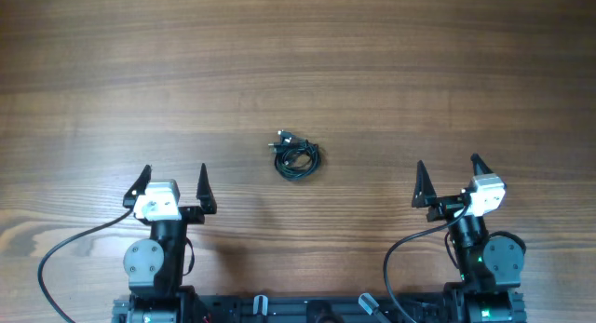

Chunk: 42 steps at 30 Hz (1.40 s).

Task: Untangle cables

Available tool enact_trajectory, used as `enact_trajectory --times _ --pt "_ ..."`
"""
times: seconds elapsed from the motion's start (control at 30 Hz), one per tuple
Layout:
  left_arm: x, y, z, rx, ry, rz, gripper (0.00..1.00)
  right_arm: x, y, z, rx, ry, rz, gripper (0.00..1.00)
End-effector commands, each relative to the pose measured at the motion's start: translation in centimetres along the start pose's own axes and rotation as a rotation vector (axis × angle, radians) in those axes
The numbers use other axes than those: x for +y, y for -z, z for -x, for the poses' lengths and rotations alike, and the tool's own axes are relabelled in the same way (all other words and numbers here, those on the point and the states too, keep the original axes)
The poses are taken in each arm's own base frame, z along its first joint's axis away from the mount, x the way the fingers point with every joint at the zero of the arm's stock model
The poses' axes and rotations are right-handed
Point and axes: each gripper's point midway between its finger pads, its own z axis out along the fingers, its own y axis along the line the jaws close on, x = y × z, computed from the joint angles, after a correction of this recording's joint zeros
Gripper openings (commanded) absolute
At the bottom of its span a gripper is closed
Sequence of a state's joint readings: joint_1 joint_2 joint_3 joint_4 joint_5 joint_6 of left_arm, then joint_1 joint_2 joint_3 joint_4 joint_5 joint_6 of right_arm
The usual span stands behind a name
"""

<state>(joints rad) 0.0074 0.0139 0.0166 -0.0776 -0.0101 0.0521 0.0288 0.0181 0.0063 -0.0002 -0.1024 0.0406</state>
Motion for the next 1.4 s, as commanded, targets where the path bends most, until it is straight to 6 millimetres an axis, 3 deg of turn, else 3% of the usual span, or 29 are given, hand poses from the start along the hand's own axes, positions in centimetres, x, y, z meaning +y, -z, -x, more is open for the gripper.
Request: enact_trajectory --times 0.0,0.2,0.27,0.33,0.43,0.5,0.53,0.6,0.63,0.7,0.77,0.9,1.03,1.13,1.23,1.37 --pt "-0.2 0.0 -0.3 0.000 -0.020 -0.011 1.00 -0.4 0.0 0.2 -0.009 -0.012 -0.020 1.00" --pt "-0.2 0.0 0.0 -0.012 -0.020 -0.010 1.00 -0.5 0.0 0.3 -0.014 -0.007 -0.026 1.00" --pt "-2.1 0.1 0.9 -0.048 0.003 -0.119 1.00 -0.3 0.1 1.2 -0.051 -0.039 -0.019 1.00" --pt "-5.1 0.8 1.4 -0.064 0.015 -0.297 1.00 1.6 0.2 2.4 -0.086 -0.198 0.103 1.00" --pt "-11.7 4.6 1.9 -0.078 0.021 -0.747 1.00 5.3 0.9 1.9 0.021 -0.594 0.324 1.00" --pt "-13.5 6.7 2.8 -0.124 -0.016 -0.901 1.00 6.3 1.3 1.0 0.124 -0.826 0.368 1.00" --pt "-14.0 7.5 3.4 -0.160 -0.041 -0.950 1.00 5.9 1.1 0.8 0.158 -1.021 0.336 0.99" --pt "-14.4 8.6 5.1 -0.260 -0.098 -0.989 1.00 5.9 1.1 1.4 0.166 -1.198 0.335 1.00" --pt "-14.5 9.2 6.4 -0.317 -0.107 -0.999 1.00 6.1 1.3 2.3 0.138 -1.186 0.372 1.00" --pt "-14.3 10.5 9.5 -0.433 -0.093 -0.994 1.00 7.2 2.7 7.2 -0.041 -0.990 0.541 1.00" --pt "-13.6 11.0 12.2 -0.489 -0.042 -0.950 1.00 7.7 4.2 10.7 -0.171 -0.859 0.609 1.00" --pt "-12.7 11.3 16.6 -0.494 0.003 -0.872 1.00 7.1 5.2 14.8 -0.246 -0.715 0.537 0.99" --pt "-12.7 10.5 20.1 -0.363 -0.014 -0.839 1.00 6.2 5.5 17.9 -0.179 -0.549 0.381 0.99" --pt "-12.8 7.9 20.7 -0.134 0.024 -0.820 1.00 6.1 5.2 19.2 -0.044 -0.471 0.319 0.99" --pt "-12.9 5.1 19.7 0.143 0.120 -0.810 1.00 6.2 4.3 18.9 0.134 -0.475 0.280 1.00" --pt "-14.5 3.3 18.2 0.377 0.246 -0.930 1.00 6.7 2.5 18.5 0.278 -0.526 0.286 1.00"
